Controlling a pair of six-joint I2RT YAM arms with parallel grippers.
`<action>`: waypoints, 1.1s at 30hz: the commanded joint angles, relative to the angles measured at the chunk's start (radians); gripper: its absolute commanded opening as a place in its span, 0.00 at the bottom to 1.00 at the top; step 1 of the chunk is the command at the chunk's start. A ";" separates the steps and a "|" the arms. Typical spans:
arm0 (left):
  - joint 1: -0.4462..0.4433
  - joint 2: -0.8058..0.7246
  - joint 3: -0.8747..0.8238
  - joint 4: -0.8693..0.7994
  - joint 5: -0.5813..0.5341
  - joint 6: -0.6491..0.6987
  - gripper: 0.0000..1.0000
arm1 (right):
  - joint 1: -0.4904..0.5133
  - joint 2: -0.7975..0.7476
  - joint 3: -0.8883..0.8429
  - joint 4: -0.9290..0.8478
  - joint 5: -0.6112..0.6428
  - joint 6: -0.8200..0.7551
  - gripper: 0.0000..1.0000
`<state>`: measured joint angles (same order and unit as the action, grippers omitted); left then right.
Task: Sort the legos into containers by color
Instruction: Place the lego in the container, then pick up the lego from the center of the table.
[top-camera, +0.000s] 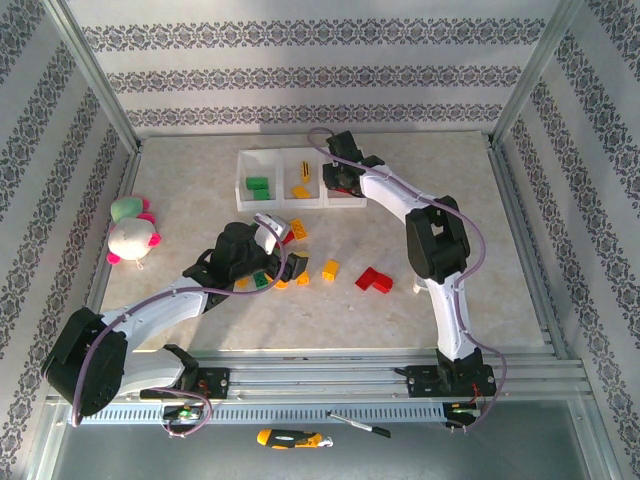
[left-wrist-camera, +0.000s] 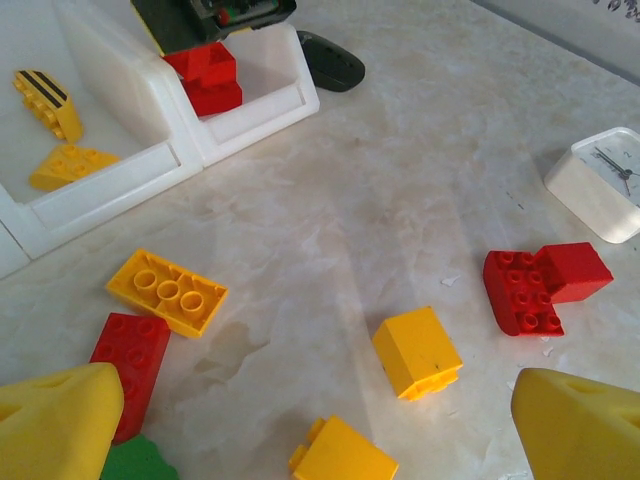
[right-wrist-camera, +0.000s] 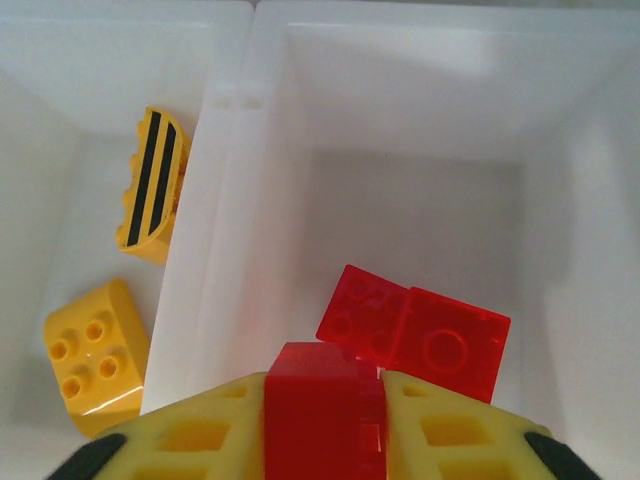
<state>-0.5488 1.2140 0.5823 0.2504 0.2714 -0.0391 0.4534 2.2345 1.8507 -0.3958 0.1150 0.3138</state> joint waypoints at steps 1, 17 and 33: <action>-0.008 0.001 -0.008 0.051 -0.017 -0.016 0.99 | -0.002 -0.025 0.035 -0.011 0.021 -0.039 0.36; -0.006 -0.016 0.048 -0.195 -0.275 -0.116 0.99 | 0.050 -0.461 -0.466 0.180 -0.040 -0.059 0.85; -0.008 0.266 0.350 -0.703 -0.276 -0.674 0.93 | 0.159 -0.686 -0.729 0.217 -0.025 -0.147 0.87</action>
<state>-0.5488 1.4296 0.8875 -0.3454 -0.0666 -0.5602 0.6128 1.5951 1.1492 -0.2039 0.0658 0.1757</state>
